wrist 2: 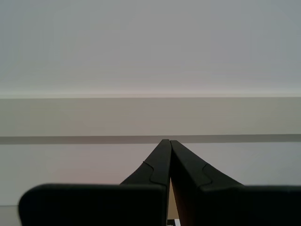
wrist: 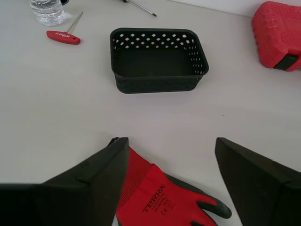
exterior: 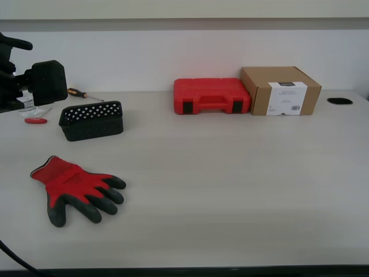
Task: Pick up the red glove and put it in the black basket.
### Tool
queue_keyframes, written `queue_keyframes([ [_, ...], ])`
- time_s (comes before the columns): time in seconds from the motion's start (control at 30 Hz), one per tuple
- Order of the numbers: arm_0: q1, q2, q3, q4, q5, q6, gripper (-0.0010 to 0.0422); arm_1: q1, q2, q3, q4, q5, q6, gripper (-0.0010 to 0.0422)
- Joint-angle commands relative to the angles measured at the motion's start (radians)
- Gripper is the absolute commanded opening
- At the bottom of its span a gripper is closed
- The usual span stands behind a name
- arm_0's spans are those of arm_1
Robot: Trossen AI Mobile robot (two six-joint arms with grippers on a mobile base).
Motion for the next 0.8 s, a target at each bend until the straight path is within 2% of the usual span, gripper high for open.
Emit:
queue_keyframes([
  [0.03,0.0,0.0,0.001,0.003,0.0,0.003,0.0,0.0,0.0,0.001,0.004,0.003,0.033,0.0191],
  [0.1,0.0,0.0,0.001,0.003,0.0,0.003,0.0,0.001,0.007,0.001,0.01,-0.007,0.071,0.0169],
  [0.23,0.0,0.0,0.001,0.003,0.0,0.003,0.0,0.002,0.063,0.001,0.047,-0.023,0.116,0.0169],
  [0.37,0.0,0.0,0.001,0.003,0.0,0.003,0.0,0.002,0.187,0.004,0.121,-0.023,0.13,0.0214],
  [0.47,0.0,0.0,0.001,0.003,0.0,0.003,0.0,0.003,0.315,0.018,0.188,-0.023,0.131,0.027],
  [0.57,0.0,0.0,0.001,0.003,0.0,0.003,0.0,0.003,0.455,0.072,0.195,-0.023,0.13,0.0333],
  [0.63,0.0,0.0,0.001,0.003,0.0,0.003,0.0,0.003,0.551,0.116,0.197,-0.027,0.13,0.0359],
  [0.73,0.0,0.0,0.001,0.002,0.0,0.003,0.0,0.003,0.702,0.196,0.197,-0.026,0.13,0.0364],
  [0.8,0.0,0.0,0.001,0.002,0.0,0.003,0.0,0.002,0.787,0.242,0.197,-0.025,0.13,0.0351],
])
